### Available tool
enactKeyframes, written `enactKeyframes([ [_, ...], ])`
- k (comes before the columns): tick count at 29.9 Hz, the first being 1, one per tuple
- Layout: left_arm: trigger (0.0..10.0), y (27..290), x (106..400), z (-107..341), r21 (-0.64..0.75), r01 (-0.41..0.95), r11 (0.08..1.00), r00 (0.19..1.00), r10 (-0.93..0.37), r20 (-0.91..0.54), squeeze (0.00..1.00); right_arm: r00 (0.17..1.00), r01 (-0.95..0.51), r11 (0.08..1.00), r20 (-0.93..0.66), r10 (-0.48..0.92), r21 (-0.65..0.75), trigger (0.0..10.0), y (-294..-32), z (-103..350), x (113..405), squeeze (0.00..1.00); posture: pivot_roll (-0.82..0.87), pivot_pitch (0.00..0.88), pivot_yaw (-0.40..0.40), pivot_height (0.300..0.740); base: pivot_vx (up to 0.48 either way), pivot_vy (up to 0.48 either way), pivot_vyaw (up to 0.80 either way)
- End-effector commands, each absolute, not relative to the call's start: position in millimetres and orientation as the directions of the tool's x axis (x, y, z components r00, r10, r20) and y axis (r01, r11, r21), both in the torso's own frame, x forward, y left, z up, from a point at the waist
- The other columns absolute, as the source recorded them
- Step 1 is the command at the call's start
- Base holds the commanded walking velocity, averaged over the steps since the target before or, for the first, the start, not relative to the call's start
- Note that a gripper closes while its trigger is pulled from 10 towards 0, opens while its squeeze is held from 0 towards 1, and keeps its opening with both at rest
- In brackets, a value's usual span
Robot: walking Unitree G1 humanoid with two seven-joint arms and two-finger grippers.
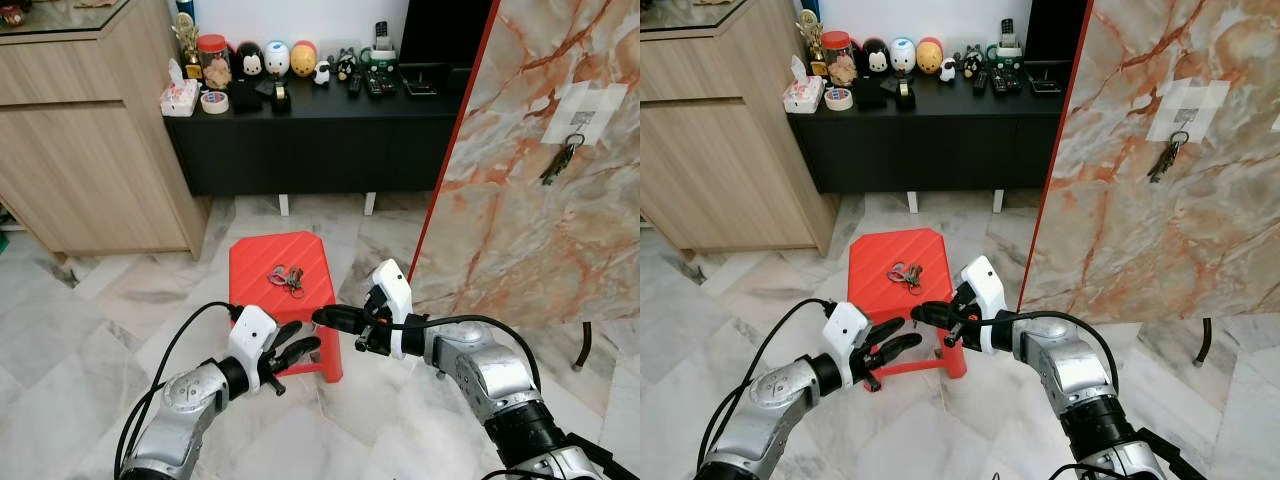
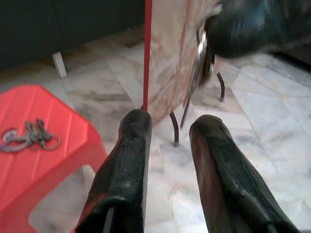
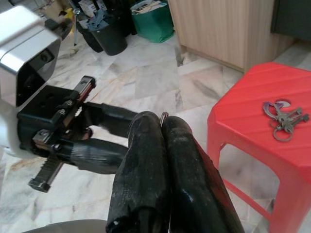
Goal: Hang keys on a hook
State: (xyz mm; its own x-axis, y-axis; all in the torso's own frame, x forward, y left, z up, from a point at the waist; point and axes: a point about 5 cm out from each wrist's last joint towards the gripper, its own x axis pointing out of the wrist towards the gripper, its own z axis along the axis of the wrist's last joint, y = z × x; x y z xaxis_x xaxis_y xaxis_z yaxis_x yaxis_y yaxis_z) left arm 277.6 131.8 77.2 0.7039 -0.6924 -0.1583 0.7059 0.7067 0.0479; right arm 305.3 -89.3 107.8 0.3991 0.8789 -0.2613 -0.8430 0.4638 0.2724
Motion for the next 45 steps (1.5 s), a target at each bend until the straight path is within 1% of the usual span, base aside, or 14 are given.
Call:
enactKeyframes([
  [1, 10.0, 133.3, 278.6, 75.0, 0.044, 0.696, 0.717, 0.713, -0.682, -0.162, 0.00, 0.384, -0.854, 0.446, -0.253, 0.888, 0.268, 10.0, -86.3, 111.6, 303.4, 0.00, 0.11, 0.109, -0.040, 0.723, 0.000, 0.000, 0.00],
  [11, 10.0, 132.2, 281.0, 76.5, 0.040, 0.687, 0.725, 0.722, -0.676, -0.148, 0.00, 0.376, -0.855, 0.440, -0.256, 0.891, 0.275, 10.0, -84.5, 110.5, 301.0, 0.00, 0.11, 0.109, -0.040, 0.723, 0.000, 0.000, 0.00],
  [12, 0.9, 132.3, 281.1, 76.6, 0.036, 0.684, 0.729, 0.725, -0.673, -0.144, 0.00, 0.376, -0.854, 0.440, -0.257, 0.890, 0.276, 10.0, -84.5, 110.4, 301.0, 0.00, 0.11, 0.109, -0.040, 0.723, 0.000, 0.000, 0.00],
  [17, 0.0, 132.3, 281.3, 77.2, 0.033, 0.681, 0.732, 0.728, -0.671, -0.137, 0.00, 0.377, -0.853, 0.442, -0.259, 0.889, 0.276, 10.0, -84.5, 110.0, 300.9, 0.00, 0.11, 0.109, -0.040, 0.723, 0.000, 0.000, 0.00],
  [23, 0.0, 131.9, 281.6, 79.6, 0.026, 0.681, 0.732, 0.729, -0.675, -0.117, 0.00, 0.378, -0.851, 0.445, -0.264, 0.887, 0.279, 10.0, -84.6, 108.4, 301.0, 0.00, 0.11, 0.109, -0.040, 0.723, 0.000, 0.000, 0.00],
  [24, 1.1, 131.8, 281.8, 80.3, 0.023, 0.681, 0.732, 0.729, -0.675, -0.111, 0.00, 0.379, -0.850, 0.447, -0.265, 0.887, 0.280, 10.0, -84.7, 108.0, 301.0, 0.00, 0.11, 0.109, -0.040, 0.723, 0.000, 0.000, 0.00],
  [26, 9.4, 131.7, 281.8, 80.9, 0.024, 0.682, 0.731, 0.728, -0.676, -0.109, 0.00, 0.379, -0.849, 0.447, -0.266, 0.886, 0.280, 10.0, -84.8, 107.9, 301.1, 0.00, 0.11, 0.109, -0.040, 0.723, 0.000, 0.000, 0.00],
  [27, 10.0, 131.4, 281.6, 81.1, 0.024, 0.685, 0.728, 0.725, -0.680, -0.109, 0.00, 0.380, -0.849, 0.448, -0.266, 0.886, 0.280, 10.0, -84.9, 107.9, 301.1, 0.00, 0.11, 0.109, -0.040, 0.723, 0.000, 0.000, 0.00],
  [37, 10.0, 132.2, 278.3, 80.1, 0.035, 0.703, 0.710, 0.709, -0.696, -0.115, 0.00, 0.388, -0.846, 0.457, -0.269, 0.881, 0.275, 10.0, -86.1, 107.6, 302.8, 0.00, 0.11, 0.108, -0.038, 0.723, 0.000, 0.000, 0.00],
  [39, 10.0, 132.7, 277.7, 79.9, 0.037, 0.705, 0.708, 0.707, -0.697, -0.118, 1.00, 0.390, -0.845, 0.459, -0.270, 0.880, 0.274, 10.0, -86.5, 107.5, 303.2, 0.00, 0.11, 0.108, -0.038, 0.723, 0.000, 0.000, 0.00],
  [42, 10.0, 133.7, 277.3, 79.3, 0.043, 0.701, 0.712, 0.711, -0.692, -0.123, 1.00, 0.394, -0.843, 0.463, -0.272, 0.878, 0.275, 10.0, -87.3, 107.1, 303.5, 0.00, 0.11, 0.106, -0.037, 0.723, 0.000, 0.000, 0.00],
  [43, 10.0, 133.7, 277.2, 79.3, 0.045, 0.701, 0.712, 0.711, -0.692, -0.123, 0.26, 0.394, -0.843, 0.463, -0.273, 0.878, 0.274, 10.0, -87.4, 107.0, 303.6, 0.00, 0.11, 0.106, -0.037, 0.723, 0.000, 0.000, 0.00],
  [44, 10.0, 133.7, 277.2, 79.4, 0.044, 0.701, 0.711, 0.711, -0.693, -0.123, 0.00, 0.394, -0.843, 0.464, -0.274, 0.877, 0.274, 10.0, -87.5, 106.9, 303.6, 0.00, 0.11, 0.106, -0.037, 0.723, 0.000, 0.000, 0.00],
  [45, 10.0, 133.6, 277.2, 79.4, 0.043, 0.702, 0.711, 0.710, -0.694, -0.122, 0.00, 0.394, -0.842, 0.464, -0.274, 0.877, 0.274, 10.0, -87.5, 106.8, 303.6, 0.00, 0.11, 0.106, -0.037, 0.723, 0.000, 0.000, 0.00],
])
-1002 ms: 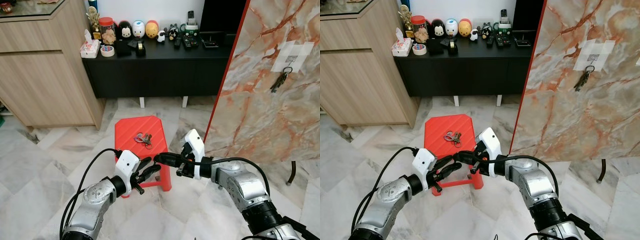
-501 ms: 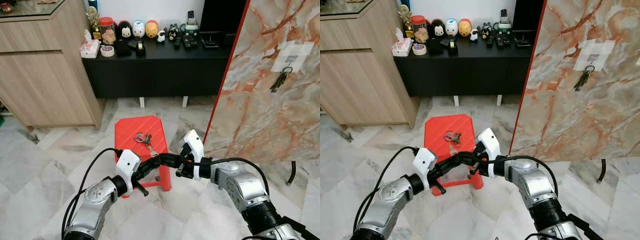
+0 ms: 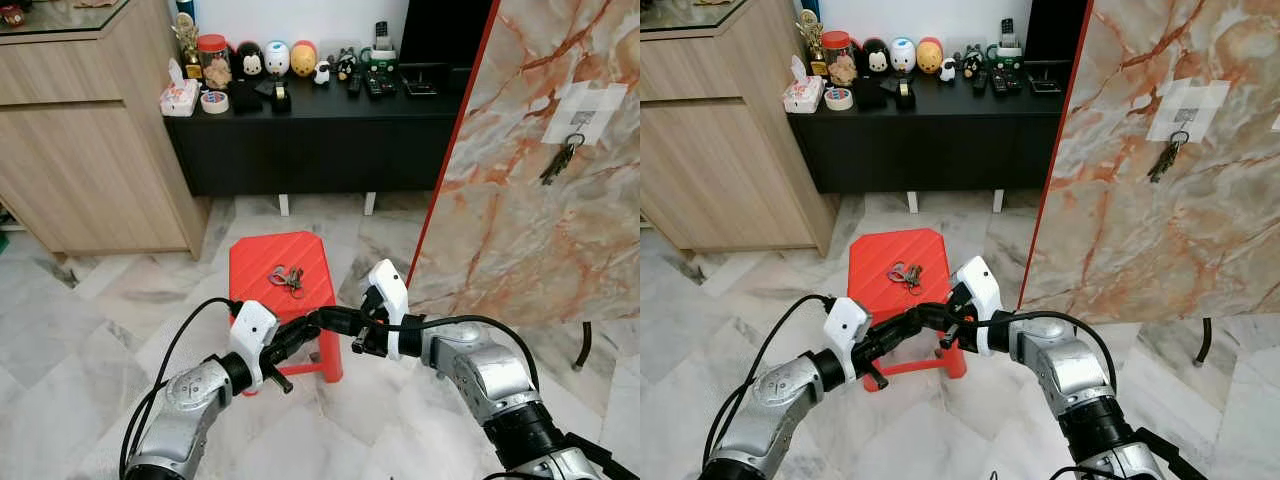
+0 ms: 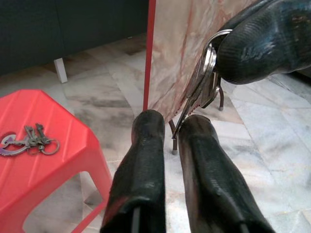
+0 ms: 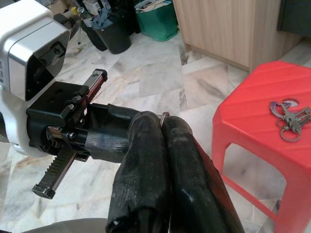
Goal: Hang keys on a hook
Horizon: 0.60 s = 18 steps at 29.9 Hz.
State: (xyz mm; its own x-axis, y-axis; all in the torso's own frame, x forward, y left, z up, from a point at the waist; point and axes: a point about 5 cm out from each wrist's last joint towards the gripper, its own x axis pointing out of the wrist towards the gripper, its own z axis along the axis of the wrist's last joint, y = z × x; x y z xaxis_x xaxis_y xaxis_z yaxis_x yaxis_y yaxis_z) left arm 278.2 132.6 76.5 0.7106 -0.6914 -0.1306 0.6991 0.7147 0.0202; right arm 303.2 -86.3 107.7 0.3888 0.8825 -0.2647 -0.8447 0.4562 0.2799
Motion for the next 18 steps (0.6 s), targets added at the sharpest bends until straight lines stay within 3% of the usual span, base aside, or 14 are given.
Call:
enactKeyframes([
  [1, 10.0, 133.5, 277.2, 79.4, 0.042, 0.702, 0.711, 0.710, -0.693, -0.120, 0.00, 0.394, -0.842, 0.464, -0.274, 0.877, 0.274, 10.0, -87.5, 106.8, 303.6, 0.00, 0.11, 0.106, -0.037, 0.723, 0.000, 0.000, 0.00],
  [7, 10.0, 131.9, 276.6, 79.7, 0.036, 0.705, 0.708, 0.707, -0.698, -0.114, 0.00, 0.393, -0.841, 0.464, -0.276, 0.877, 0.276, 10.0, -87.6, 105.8, 303.0, 0.00, 0.11, 0.107, -0.038, 0.723, 0.000, 0.000, 0.00],
  [8, 9.0, 131.7, 276.5, 79.7, 0.035, 0.706, 0.707, 0.706, -0.699, -0.113, 0.00, 0.393, -0.841, 0.464, -0.276, 0.877, 0.277, 10.0, -87.7, 105.7, 302.9, 0.00, 0.11, 0.107, -0.038, 0.723, 0.000, 0.000, 0.00],
  [9, 3.1, 131.3, 276.3, 79.7, 0.033, 0.708, 0.706, 0.704, -0.701, -0.112, 0.00, 0.393, -0.841, 0.465, -0.277, 0.877, 0.278, 10.0, -87.7, 105.5, 302.9, 0.00, 0.11, 0.107, -0.038, 0.723, 0.000, 0.000, 0.00],
  [10, 3.1, 131.3, 276.3, 79.7, 0.033, 0.708, 0.706, 0.704, -0.701, -0.112, 0.00, 0.393, -0.841, 0.465, -0.277, 0.877, 0.278, 10.0, -87.7, 105.5, 302.9, 0.00, 0.11, 0.107, -0.038, 0.723, 0.000, 0.000, 0.00],
  [11, 0.0, 130.9, 276.1, 79.6, 0.026, 0.710, 0.704, 0.702, -0.704, -0.112, 0.00, 0.393, -0.841, 0.465, -0.277, 0.877, 0.279, 10.0, -87.6, 105.5, 302.9, 0.00, 0.11, 0.111, -0.038, 0.723, 0.000, 0.000, 0.00],
  [18, 0.0, 130.4, 276.4, 80.5, 0.029, 0.708, 0.705, 0.704, -0.703, -0.106, 0.00, 0.392, -0.841, 0.463, -0.275, 0.878, 0.281, 10.0, -86.7, 105.5, 302.9, 0.00, 0.11, 0.112, -0.037, 0.723, 0.000, 0.000, 0.00],
])
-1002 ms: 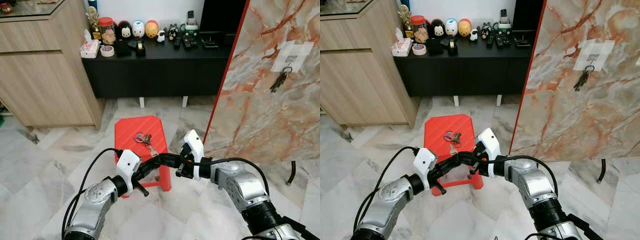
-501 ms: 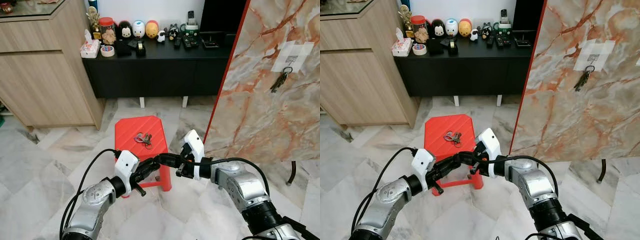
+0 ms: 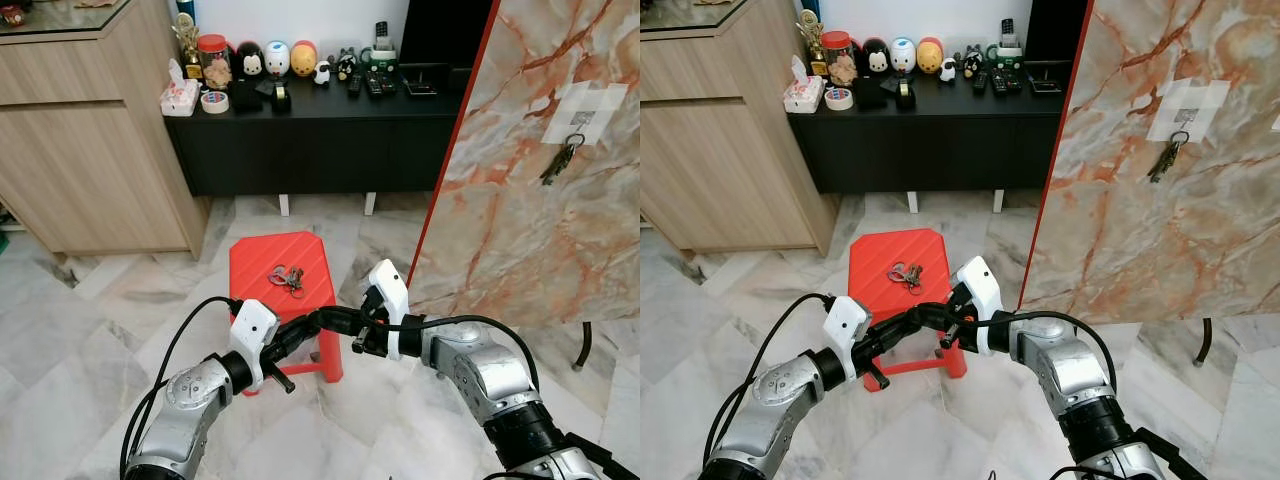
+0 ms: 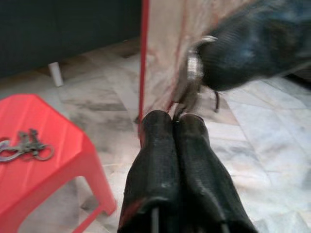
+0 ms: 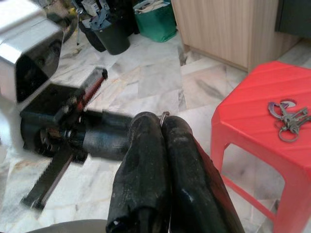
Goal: Hang keys on a hook
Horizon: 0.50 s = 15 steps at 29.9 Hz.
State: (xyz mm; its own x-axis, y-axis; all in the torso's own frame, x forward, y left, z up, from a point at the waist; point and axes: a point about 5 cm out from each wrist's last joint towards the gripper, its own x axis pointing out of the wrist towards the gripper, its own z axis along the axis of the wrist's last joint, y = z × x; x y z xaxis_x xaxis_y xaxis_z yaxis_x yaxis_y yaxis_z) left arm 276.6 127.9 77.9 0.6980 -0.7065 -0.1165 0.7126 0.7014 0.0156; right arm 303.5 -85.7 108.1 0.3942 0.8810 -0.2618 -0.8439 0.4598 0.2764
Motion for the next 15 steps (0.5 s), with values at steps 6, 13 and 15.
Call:
enactKeyframes([
  [6, 0.0, 129.5, 276.2, 81.6, 0.027, 0.712, 0.701, 0.700, -0.707, -0.100, 0.00, 0.393, -0.840, 0.464, -0.275, 0.878, 0.282, 10.0, -86.3, 105.2, 303.0, 0.00, 0.11, 0.111, -0.036, 0.723, 0.000, 0.000, 0.00],
  [13, 0.0, 129.7, 276.3, 81.9, 0.026, 0.711, 0.703, 0.702, -0.706, -0.097, 0.00, 0.393, -0.840, 0.464, -0.275, 0.878, 0.282, 10.0, -86.2, 105.1, 302.9, 0.00, 0.11, 0.111, -0.036, 0.723, 0.000, 0.000, 0.00],
  [15, 0.0, 129.8, 276.2, 81.8, 0.026, 0.711, 0.703, 0.701, -0.706, -0.097, 0.00, 0.393, -0.840, 0.464, -0.275, 0.878, 0.282, 10.0, -86.3, 105.1, 303.0, 0.00, 0.11, 0.111, -0.036, 0.723, 0.000, 0.000, 0.00],
])
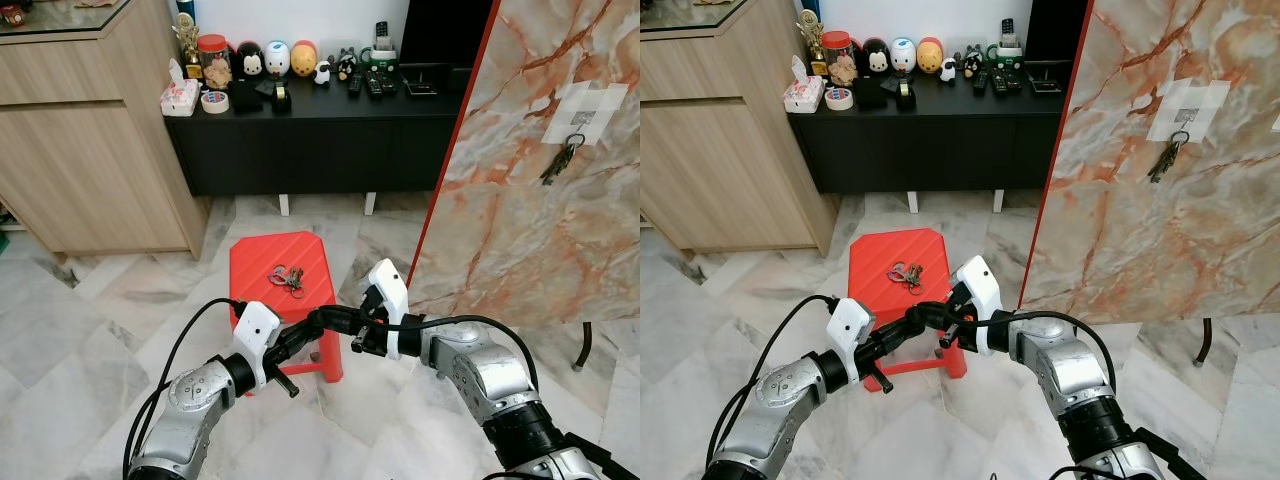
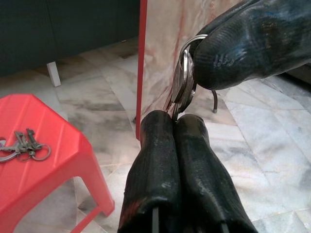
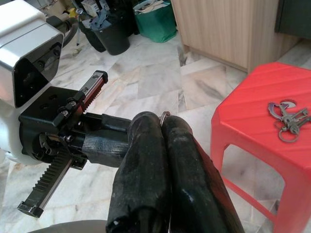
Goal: Hang keys on a hook
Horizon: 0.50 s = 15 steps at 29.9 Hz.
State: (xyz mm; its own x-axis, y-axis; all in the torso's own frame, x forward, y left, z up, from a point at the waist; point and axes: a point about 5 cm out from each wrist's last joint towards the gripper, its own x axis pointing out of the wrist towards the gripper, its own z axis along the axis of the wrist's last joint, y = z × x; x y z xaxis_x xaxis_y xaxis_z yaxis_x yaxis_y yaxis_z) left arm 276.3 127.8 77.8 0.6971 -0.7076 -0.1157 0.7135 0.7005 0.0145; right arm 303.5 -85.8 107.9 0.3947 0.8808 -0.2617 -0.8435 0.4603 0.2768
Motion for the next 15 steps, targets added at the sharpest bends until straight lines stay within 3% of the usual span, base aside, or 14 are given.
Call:
enactKeyframes([
  [1, 0.0, 129.9, 276.2, 81.8, 0.025, 0.711, 0.702, 0.701, -0.706, -0.098, 0.00, 0.393, -0.840, 0.465, -0.275, 0.877, 0.281, 10.0, -86.3, 105.0, 303.0, 0.00, 0.11, 0.111, -0.036, 0.723, 0.000, 0.000, 0.00],
  [6, 0.0, 130.5, 275.6, 80.8, 0.024, 0.710, 0.703, 0.701, -0.705, -0.109, 0.00, 0.400, -0.837, 0.471, -0.275, 0.874, 0.280, 10.0, -87.5, 104.1, 303.6, 0.00, 0.11, 0.112, -0.037, 0.723, 0.000, 0.000, 0.00],
  [7, 0.0, 130.5, 275.4, 80.5, 0.022, 0.711, 0.703, 0.701, -0.705, -0.111, 0.00, 0.400, -0.838, 0.471, -0.278, 0.873, 0.276, 10.0, -88.1, 103.8, 303.6, 0.68, 0.11, 0.112, -0.037, 0.723, 0.000, 0.000, 0.00],
  [8, 0.0, 130.5, 275.4, 80.5, 0.022, 0.711, 0.703, 0.701, -0.705, -0.111, 0.00, 0.400, -0.838, 0.471, -0.278, 0.873, 0.276, 10.0, -88.1, 103.8, 303.6, 0.68, 0.11, 0.112, -0.037, 0.723, 0.000, 0.000, 0.00],
  [9, 0.0, 130.6, 275.5, 80.6, 0.021, 0.711, 0.703, 0.701, -0.705, -0.110, 0.00, 0.398, -0.839, 0.470, -0.278, 0.874, 0.275, 10.0, -88.3, 103.9, 303.6, 1.00, 0.11, 0.113, -0.036, 0.723, 0.000, 0.000, 0.00],
  [15, 0.0, 133.2, 274.4, 78.7, 0.023, 0.710, 0.704, 0.701, -0.703, -0.121, 0.00, 0.442, -0.819, 0.514, -0.292, 0.848, 0.254, 10.0, -95.5, 101.5, 307.8, 1.00, 0.11, 0.114, -0.034, 0.723, 0.000, 0.000, 0.00],
])
